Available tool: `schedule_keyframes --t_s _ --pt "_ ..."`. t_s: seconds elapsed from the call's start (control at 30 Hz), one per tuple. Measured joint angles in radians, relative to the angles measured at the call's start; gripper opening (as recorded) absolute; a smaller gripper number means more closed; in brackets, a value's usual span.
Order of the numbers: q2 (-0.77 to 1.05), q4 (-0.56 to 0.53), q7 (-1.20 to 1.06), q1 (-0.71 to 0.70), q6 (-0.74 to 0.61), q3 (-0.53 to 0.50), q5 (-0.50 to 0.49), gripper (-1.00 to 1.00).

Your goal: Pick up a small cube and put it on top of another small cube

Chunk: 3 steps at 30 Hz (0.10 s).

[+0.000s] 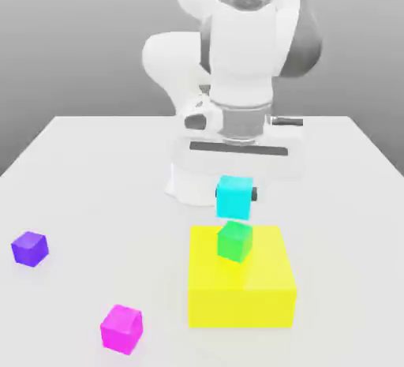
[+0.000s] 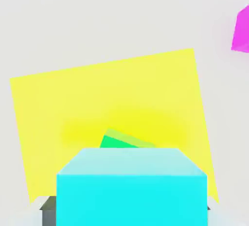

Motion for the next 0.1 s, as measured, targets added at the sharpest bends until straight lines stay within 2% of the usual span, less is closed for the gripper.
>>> schedule_keyframes --t_s 0.03,0.1 --pt "0.017 -0.005 0.001 -0.001 0.022 0.003 -0.001 1.00" --pt "0.017 -0.005 0.001 -0.001 0.022 0.003 -0.001 1.00"
